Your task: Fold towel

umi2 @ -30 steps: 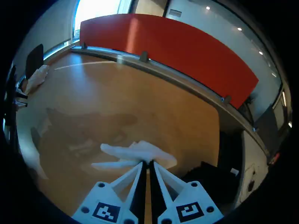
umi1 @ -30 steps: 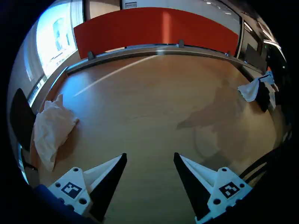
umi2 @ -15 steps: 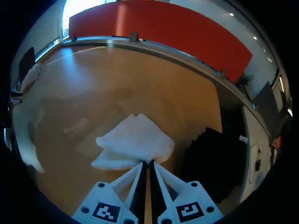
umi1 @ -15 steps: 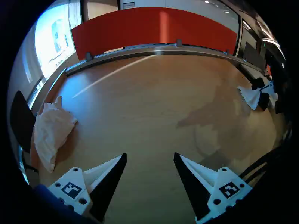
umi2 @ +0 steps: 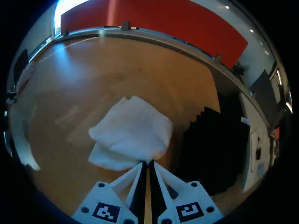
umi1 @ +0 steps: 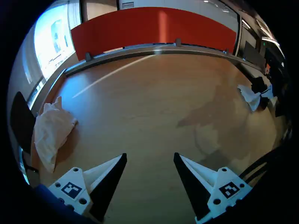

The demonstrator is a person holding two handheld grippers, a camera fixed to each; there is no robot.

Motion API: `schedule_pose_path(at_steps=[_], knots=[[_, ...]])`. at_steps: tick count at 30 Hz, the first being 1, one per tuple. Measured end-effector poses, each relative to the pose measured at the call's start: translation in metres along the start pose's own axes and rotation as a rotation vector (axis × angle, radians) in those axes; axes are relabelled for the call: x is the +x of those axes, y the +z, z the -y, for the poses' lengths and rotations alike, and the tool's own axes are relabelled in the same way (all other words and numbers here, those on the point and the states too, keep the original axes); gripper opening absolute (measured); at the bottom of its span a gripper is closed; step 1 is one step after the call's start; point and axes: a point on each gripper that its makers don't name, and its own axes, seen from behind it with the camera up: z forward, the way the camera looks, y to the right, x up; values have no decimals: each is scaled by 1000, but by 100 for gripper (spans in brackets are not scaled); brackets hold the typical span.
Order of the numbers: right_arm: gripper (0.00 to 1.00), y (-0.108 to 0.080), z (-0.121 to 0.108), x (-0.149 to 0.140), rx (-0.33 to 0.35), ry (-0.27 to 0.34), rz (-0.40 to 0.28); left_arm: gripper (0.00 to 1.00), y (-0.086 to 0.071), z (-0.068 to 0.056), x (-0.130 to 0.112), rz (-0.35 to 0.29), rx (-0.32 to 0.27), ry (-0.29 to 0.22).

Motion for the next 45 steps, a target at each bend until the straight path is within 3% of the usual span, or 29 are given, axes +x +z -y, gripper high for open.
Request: schedule_pose_path(at_steps=[15, 40, 43, 45], knots=[[9, 3, -8, -26, -42, 31, 57, 93, -2, -1, 0, 4, 1, 4], [10, -1, -17, -34, -78, 47, 70, 93, -2, -2, 0, 1, -1, 7], [13, -1, -18, -36, -85, 49, 72, 93, -2, -1, -1, 2, -1, 7], [22, -2, -18, -38, -89, 49, 73, 94, -2, -2, 0, 1, -2, 7]])
